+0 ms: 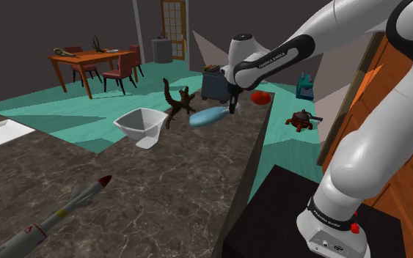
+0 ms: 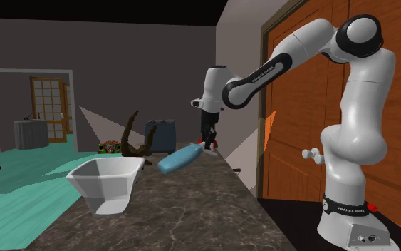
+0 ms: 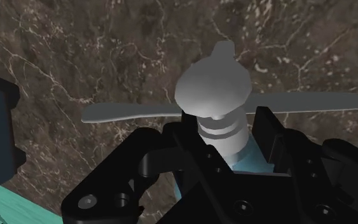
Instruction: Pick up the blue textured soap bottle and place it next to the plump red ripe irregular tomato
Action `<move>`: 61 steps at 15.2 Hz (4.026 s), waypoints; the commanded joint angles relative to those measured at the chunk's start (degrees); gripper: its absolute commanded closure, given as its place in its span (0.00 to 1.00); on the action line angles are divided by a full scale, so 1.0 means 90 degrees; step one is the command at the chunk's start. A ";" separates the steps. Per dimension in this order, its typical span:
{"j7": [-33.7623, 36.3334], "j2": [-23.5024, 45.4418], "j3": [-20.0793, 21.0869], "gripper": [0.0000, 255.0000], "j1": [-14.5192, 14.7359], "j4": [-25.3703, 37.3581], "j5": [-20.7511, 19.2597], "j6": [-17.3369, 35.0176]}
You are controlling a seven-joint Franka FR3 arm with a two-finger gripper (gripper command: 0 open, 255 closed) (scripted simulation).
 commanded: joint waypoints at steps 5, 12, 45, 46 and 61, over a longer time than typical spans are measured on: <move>-0.0147 -0.0218 0.0032 1.00 0.0040 0.0322 0.0112 -0.0527; -0.0306 -0.0399 0.0067 1.00 0.0078 0.0752 0.0222 -0.1125; -0.3801 0.4637 -0.0938 1.00 -0.1637 0.6111 0.2677 -0.1081; -0.3798 0.4652 -0.0935 1.00 -0.1635 0.6048 0.2680 -0.1004; -0.3775 0.5038 -0.0856 1.00 -0.1648 0.5338 0.2780 0.0075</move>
